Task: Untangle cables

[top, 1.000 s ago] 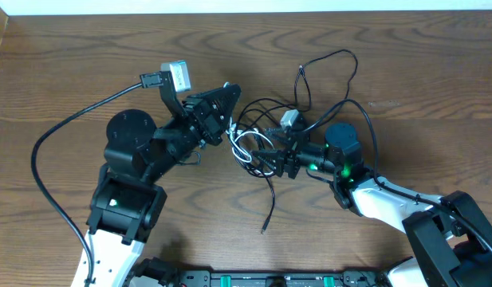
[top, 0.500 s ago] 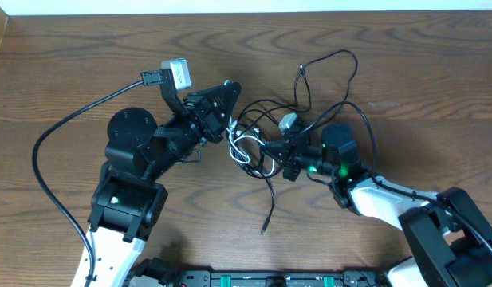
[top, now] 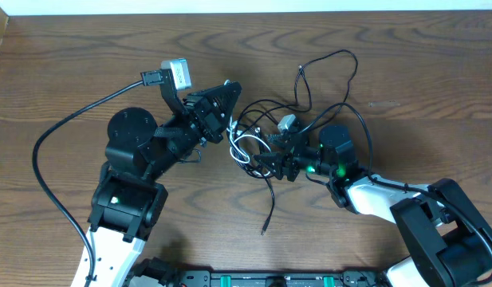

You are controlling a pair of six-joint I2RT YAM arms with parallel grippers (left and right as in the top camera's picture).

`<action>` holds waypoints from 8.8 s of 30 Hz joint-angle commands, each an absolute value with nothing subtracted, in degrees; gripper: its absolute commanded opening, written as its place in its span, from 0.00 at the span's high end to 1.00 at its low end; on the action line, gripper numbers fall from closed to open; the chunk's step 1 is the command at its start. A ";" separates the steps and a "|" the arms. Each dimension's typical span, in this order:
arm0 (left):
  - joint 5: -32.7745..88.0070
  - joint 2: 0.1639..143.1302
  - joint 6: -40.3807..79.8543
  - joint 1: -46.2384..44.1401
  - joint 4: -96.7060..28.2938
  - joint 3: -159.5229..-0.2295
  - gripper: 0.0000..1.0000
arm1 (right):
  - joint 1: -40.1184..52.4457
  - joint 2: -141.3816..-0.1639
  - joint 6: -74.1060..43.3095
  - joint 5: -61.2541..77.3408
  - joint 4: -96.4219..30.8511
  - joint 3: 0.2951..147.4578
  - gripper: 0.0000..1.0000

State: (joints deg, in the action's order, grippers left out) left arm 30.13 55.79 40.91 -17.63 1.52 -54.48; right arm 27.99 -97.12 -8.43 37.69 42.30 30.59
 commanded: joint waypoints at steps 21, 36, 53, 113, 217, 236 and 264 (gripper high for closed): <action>29.76 60.80 41.23 -17.43 -1.58 -55.83 0.92 | 26.37 -97.51 -12.03 40.88 48.58 30.98 0.99; 28.93 73.76 40.58 -17.43 -16.01 -55.83 0.75 | 14.17 -97.51 -35.14 62.57 73.52 30.98 0.99; 34.52 79.99 27.07 -20.49 -20.25 -55.83 0.57 | 13.91 -97.51 -39.00 63.57 79.94 30.98 0.99; -8.25 81.67 18.28 -32.97 0.91 -55.75 0.16 | 13.98 -97.51 -39.18 63.88 80.40 30.98 0.99; -11.40 70.15 -5.32 -32.82 9.28 -55.75 0.13 | 13.91 -97.51 -41.06 70.65 88.97 30.98 0.01; -6.70 67.09 -5.28 -32.82 9.17 -55.75 0.13 | 13.98 -97.51 -41.08 70.04 89.08 30.98 0.01; -6.63 74.63 -5.26 -32.88 16.49 -55.75 0.13 | 22.92 -97.51 -30.57 65.43 90.30 31.03 0.71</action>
State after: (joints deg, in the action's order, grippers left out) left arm -7.18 74.76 -5.96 -33.06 16.45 -54.74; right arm 22.59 -97.12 -33.56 67.70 87.79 31.00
